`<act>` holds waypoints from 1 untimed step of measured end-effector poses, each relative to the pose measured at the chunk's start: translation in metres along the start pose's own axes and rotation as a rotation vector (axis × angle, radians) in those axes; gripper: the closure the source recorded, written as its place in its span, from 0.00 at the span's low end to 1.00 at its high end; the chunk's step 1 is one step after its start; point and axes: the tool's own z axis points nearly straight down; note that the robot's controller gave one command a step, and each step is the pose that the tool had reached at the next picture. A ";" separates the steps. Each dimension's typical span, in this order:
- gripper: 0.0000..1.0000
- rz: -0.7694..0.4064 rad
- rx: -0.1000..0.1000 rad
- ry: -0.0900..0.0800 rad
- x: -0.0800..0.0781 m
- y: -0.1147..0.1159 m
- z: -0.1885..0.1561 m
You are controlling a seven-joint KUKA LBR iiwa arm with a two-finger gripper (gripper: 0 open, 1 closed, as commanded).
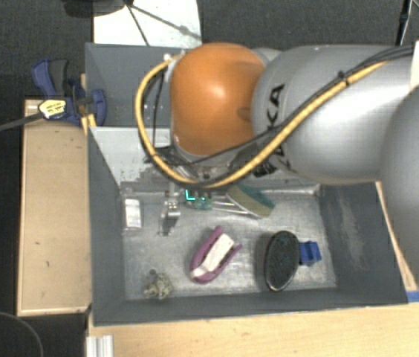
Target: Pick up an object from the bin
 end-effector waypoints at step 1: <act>0.00 -0.278 0.003 -0.001 0.059 -0.072 0.065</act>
Offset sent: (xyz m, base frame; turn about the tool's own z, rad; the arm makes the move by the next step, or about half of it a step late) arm -0.0579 -0.0699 -0.0633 -0.2815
